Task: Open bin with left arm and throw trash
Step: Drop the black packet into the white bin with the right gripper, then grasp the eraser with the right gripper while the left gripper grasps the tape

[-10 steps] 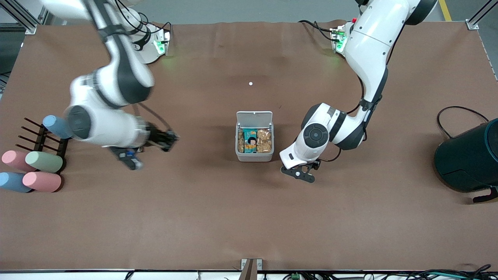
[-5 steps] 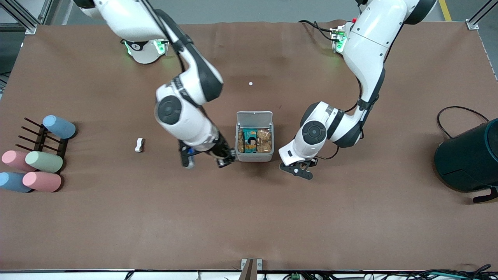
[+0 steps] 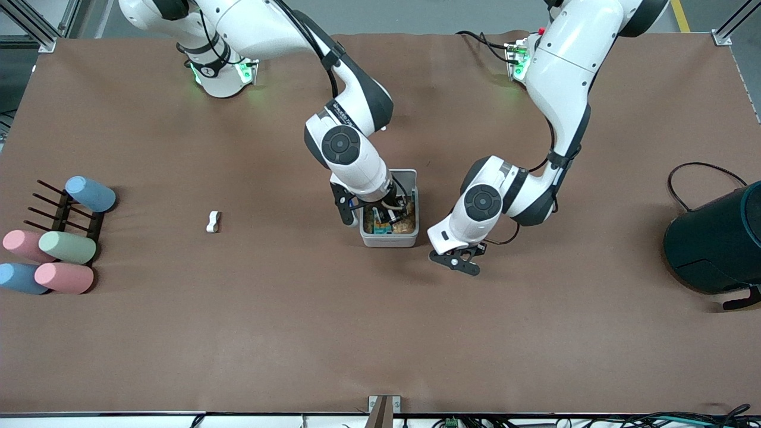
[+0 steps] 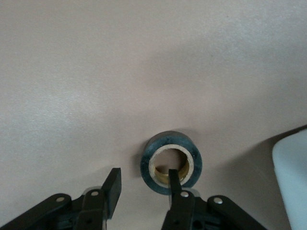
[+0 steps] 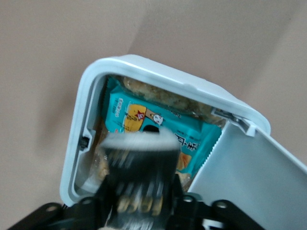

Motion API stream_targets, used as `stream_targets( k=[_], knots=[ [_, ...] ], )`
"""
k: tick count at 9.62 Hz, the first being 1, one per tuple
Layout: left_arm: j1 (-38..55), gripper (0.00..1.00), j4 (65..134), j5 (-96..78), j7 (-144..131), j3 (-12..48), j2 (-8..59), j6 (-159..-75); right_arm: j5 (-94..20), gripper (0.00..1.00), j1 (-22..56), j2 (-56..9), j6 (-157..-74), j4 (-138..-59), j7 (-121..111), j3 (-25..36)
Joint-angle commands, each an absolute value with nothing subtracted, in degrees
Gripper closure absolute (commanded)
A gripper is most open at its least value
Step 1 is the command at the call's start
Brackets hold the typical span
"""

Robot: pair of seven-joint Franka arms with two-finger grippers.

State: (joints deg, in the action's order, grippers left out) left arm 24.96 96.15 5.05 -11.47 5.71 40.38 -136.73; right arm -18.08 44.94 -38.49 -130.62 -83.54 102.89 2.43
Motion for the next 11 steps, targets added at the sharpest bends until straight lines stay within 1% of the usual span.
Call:
stream_targets(
  k=[1,3,4,5,6,7,8,10,11],
  knots=[
    [23.7,0.53,96.2,6.2,-11.7,5.7,39.7,-137.5,-19.4,0.01,42.6,-38.1,-127.3,-82.6,102.9,2.7],
    [23.7,0.53,95.2,6.1,-11.7,5.7,40.0,-137.5,-19.2,0.01,39.1,-36.8,-119.8,-81.7,102.2,3.0],
    [23.8,0.53,94.6,5.7,-12.3,5.7,40.7,-137.5,-19.0,0.01,35.3,-34.7,-113.4,-79.7,101.6,3.0],
    [24.0,0.53,94.0,5.5,-12.9,5.7,41.0,-137.5,-19.2,0.01,30.5,-33.9,-106.9,-77.5,99.6,3.0],
    [24.2,0.53,93.9,5.5,-13.4,5.8,40.9,-137.5,-18.3,0.01,27.0,-33.1,-103.2,-77.2,98.4,3.2],
    [24.3,0.53,94.0,5.5,-13.8,5.8,41.0,-137.5,-16.0,0.01,23.2,-32.8,-100.1,-78.5,90.6,3.3],
    [24.4,0.53,94.0,5.5,-14.1,5.8,41.3,-137.5,-14.3,0.01,19.0,-32.8,-99.0,-80.6,78.2,3.3],
    [24.5,0.53,93.9,5.7,-14.2,5.8,41.7,-137.5,-10.8,0.01,11.5,-32.8,-99.7,-85.4,58.1,3.3],
    [24.7,0.53,93.9,5.6,-14.2,5.8,42.1,-137.7,-7.4,0.01,9.9,-32.6,-103.9,-90.4,51.9,3.3]
  ],
)
